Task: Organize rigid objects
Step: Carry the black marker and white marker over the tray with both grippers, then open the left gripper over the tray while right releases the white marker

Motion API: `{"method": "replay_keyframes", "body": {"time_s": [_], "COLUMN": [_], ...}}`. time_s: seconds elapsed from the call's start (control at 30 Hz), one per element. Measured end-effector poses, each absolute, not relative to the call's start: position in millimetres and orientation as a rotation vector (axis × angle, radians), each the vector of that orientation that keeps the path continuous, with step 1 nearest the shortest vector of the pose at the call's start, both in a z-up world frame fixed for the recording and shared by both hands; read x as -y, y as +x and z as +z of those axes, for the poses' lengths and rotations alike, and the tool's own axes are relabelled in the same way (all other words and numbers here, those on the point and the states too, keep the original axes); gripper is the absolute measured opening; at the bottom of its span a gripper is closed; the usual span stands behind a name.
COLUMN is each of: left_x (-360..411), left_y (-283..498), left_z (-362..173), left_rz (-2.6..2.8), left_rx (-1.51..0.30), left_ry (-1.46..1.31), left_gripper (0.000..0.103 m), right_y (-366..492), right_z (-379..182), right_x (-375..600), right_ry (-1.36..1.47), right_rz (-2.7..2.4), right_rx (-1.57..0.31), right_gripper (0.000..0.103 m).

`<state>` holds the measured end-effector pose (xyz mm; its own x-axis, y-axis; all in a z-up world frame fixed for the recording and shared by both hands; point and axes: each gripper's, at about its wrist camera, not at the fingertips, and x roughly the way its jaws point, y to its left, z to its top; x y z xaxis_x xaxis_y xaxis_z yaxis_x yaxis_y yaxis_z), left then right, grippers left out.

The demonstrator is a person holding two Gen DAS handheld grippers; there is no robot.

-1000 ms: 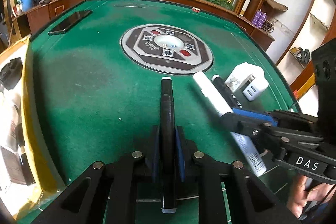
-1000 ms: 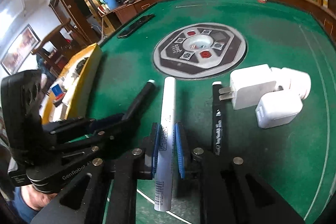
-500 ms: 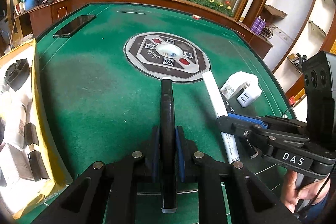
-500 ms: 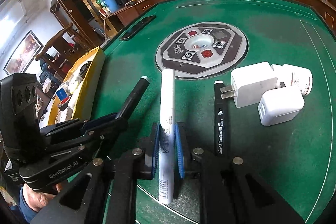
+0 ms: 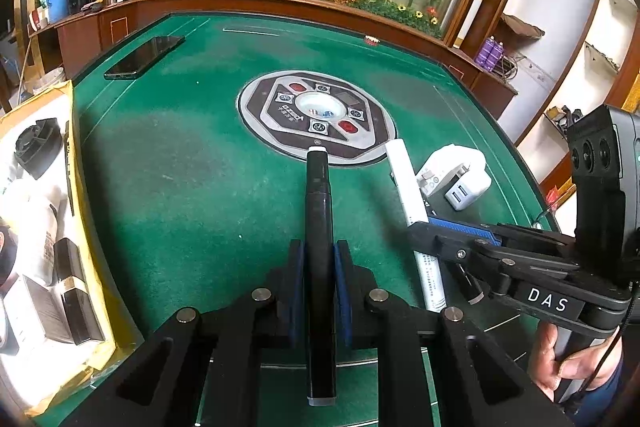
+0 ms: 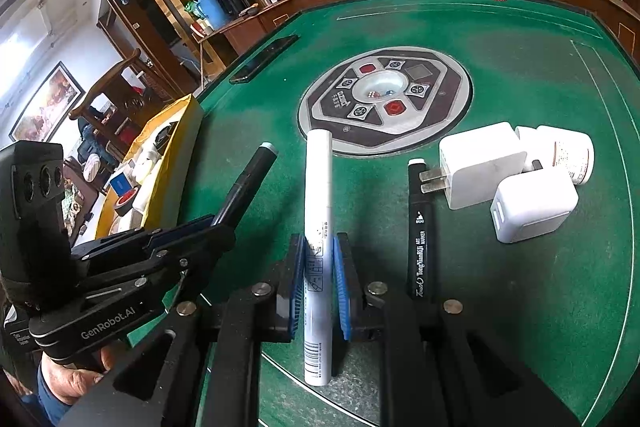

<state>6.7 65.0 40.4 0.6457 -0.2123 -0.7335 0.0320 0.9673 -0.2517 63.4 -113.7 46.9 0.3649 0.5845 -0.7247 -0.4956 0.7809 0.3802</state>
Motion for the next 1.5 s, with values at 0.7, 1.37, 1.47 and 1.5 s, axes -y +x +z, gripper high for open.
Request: {"method": "replay_keyframes", "body": {"time_s": [0.7,1.37,1.47,1.5], "left_x": [-102.6,-249.8,-259.1,-261.1], "left_y": [-22.0,-79.2,-81.4,-81.3], "left_z": [77.5,62.0,53.8,51.3], "left_rz": [-0.092,0.224,0.24,0.244], "left_rx": [-0.741,-0.666,-0.671,-0.672], "left_ry": [-0.283,-0.479,-0.499,-0.504], "left_gripper": [0.015,0.016,0.016,0.016], "right_y": [47.7,43.9,46.3,46.8], "right_z": [72.2,107.6,107.3,105.7], "right_x": [111.7,-37.5,-65.6,-76.0], "right_ry": [0.157,0.094,0.088,0.076], "right_rz": [0.801,1.033,1.056,1.059], "right_rx": [-0.836,-0.891,-0.916,-0.925], "right_gripper": [0.014,0.014,0.014,0.014]}}
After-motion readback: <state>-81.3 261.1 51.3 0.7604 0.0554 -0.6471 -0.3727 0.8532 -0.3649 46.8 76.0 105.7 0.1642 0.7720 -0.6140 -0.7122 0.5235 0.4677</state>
